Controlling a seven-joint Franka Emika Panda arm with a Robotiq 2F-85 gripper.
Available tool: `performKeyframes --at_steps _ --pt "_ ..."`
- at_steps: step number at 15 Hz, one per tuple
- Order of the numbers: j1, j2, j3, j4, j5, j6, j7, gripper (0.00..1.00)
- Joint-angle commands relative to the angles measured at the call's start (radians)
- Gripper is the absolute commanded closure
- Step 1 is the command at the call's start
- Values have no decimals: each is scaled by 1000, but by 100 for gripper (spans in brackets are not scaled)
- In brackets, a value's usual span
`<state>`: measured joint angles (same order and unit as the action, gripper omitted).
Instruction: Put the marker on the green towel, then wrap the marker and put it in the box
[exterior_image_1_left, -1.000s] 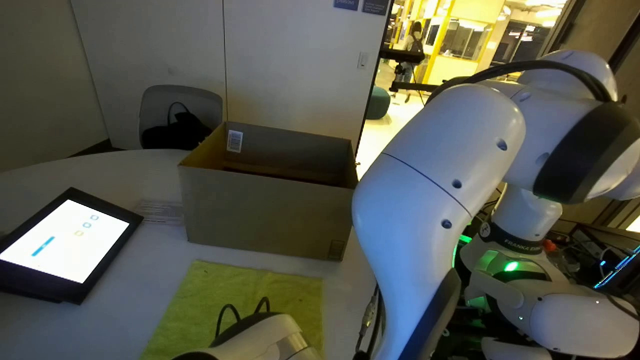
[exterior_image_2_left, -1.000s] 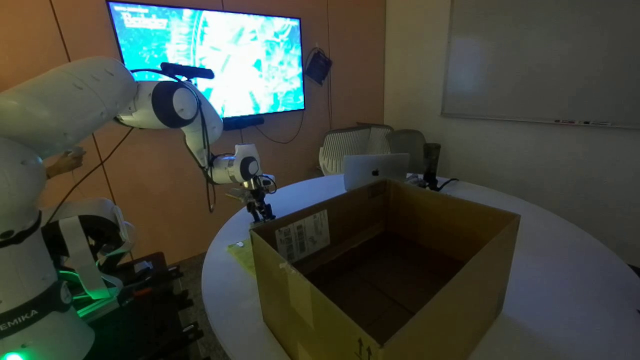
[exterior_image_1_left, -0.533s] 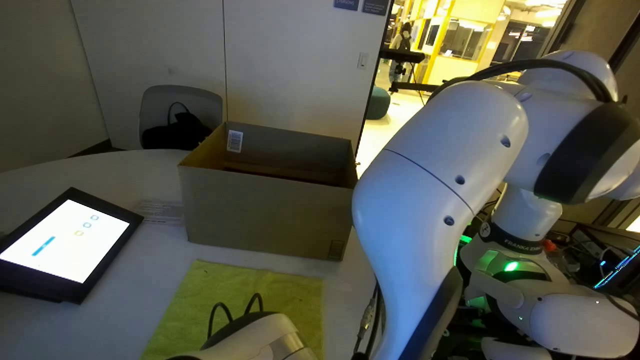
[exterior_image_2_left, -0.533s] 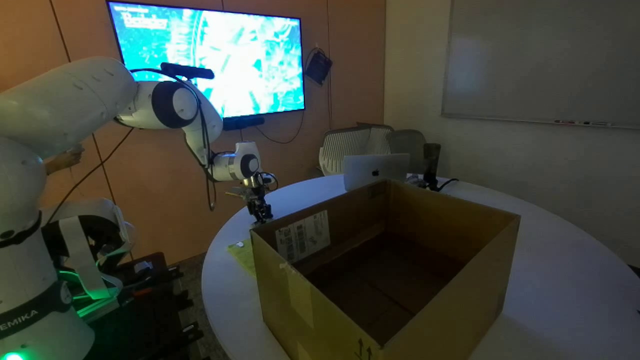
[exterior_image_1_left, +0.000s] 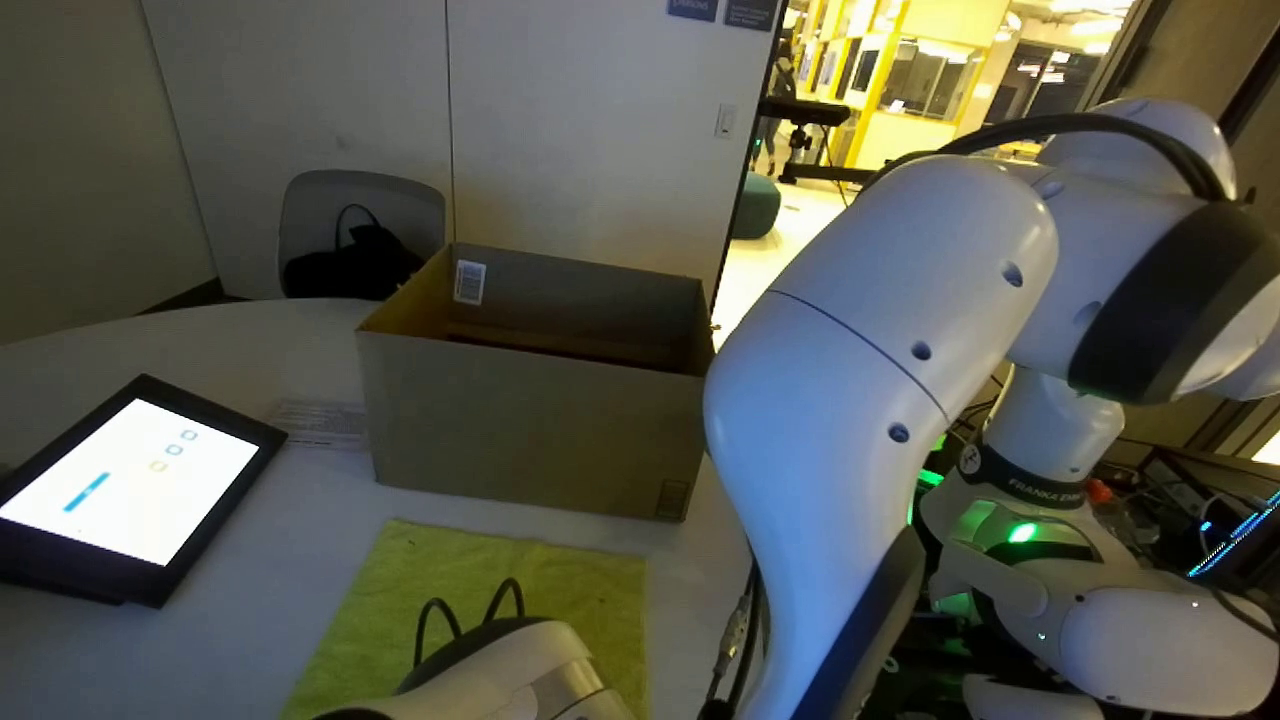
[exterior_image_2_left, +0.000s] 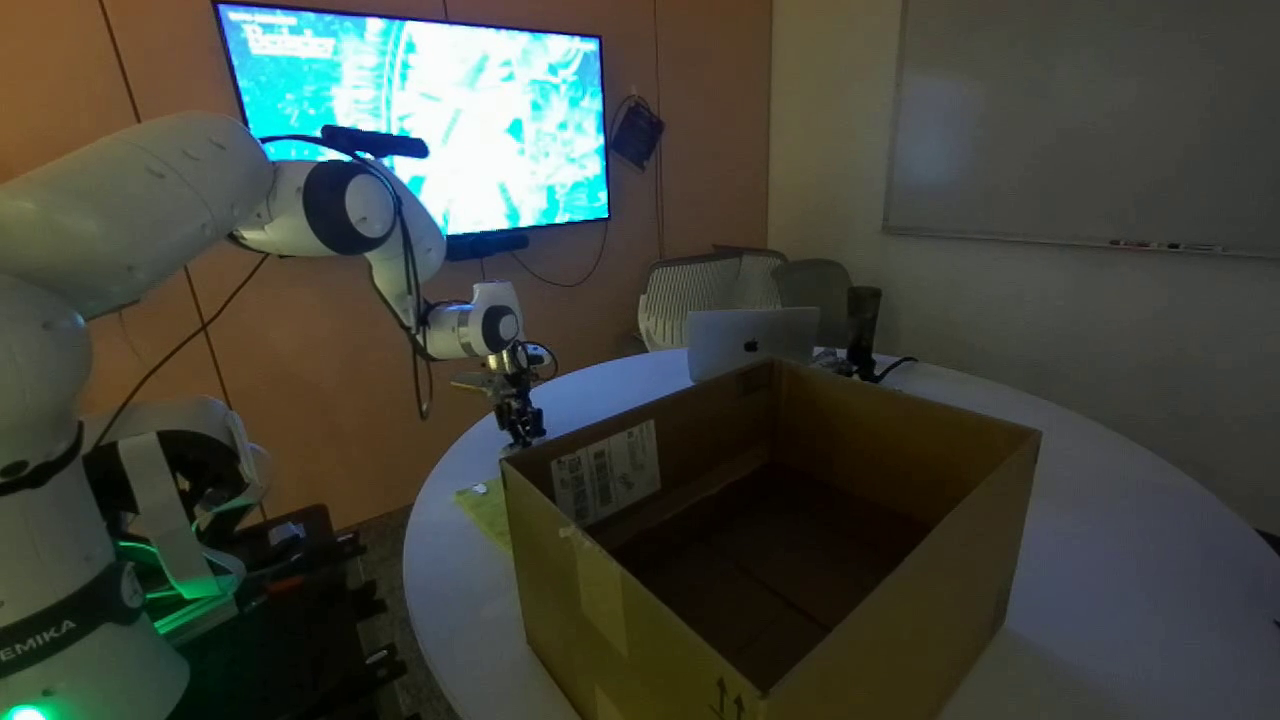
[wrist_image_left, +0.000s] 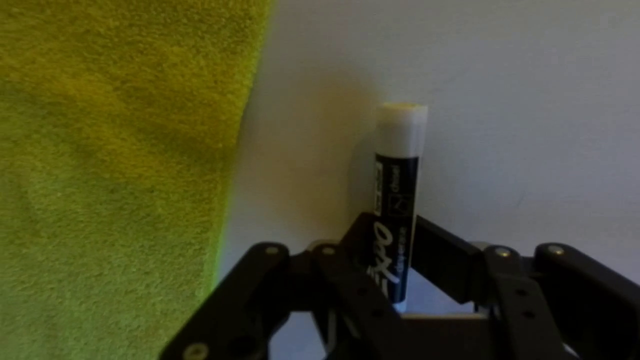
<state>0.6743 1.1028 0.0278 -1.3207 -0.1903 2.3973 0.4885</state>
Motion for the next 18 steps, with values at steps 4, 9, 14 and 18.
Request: performKeyframes --at_steps 4,9,14,18 --pt "-57 -139 -17 -157 8 10 7 95" --pt "-104 -216 -55 -299 11 22 36 95" --pt "-108 -226 -123 -372 -21 16 104 95" --pt "-106 -215 -164 -391 -60 28 132 95"
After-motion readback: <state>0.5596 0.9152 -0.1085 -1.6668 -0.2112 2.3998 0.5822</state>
